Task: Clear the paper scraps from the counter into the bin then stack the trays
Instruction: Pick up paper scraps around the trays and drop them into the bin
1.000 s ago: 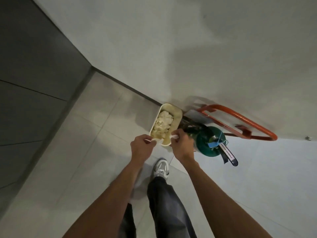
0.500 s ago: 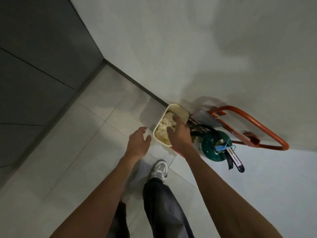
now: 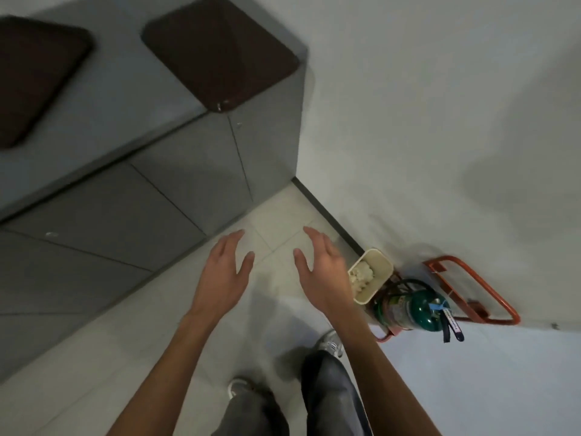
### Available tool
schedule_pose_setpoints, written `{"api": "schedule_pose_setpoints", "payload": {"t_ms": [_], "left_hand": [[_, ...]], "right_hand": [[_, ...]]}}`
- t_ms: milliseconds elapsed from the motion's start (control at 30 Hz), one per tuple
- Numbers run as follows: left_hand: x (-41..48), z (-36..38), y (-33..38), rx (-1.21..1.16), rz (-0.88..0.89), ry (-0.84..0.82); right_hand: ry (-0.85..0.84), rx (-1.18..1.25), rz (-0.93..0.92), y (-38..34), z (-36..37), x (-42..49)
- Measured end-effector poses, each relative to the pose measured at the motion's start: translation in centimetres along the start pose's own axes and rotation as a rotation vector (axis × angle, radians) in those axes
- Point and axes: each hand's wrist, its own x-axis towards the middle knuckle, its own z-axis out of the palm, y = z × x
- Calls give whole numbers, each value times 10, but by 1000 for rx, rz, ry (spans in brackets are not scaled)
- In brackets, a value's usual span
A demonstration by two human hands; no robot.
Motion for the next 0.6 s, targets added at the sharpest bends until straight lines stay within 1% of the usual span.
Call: {"api": "schedule_pose_setpoints", "payload": {"t_ms": [133,300,467,600], "left_hand": [[-70,-108,-32,-40,-50,127],[-153,-219,-84,-65,-130,324],[-209,-293,-139,-99,-221,504],[-234,-337,-190,-129,-318,596]], "right_hand": [[-9,-22,-115,-107,-5,-44],[-50,-45,-270,-213,7,-83],[-138,-24,-410,-296,46,-93],[-203,7,-535,-364,91,-89]]}}
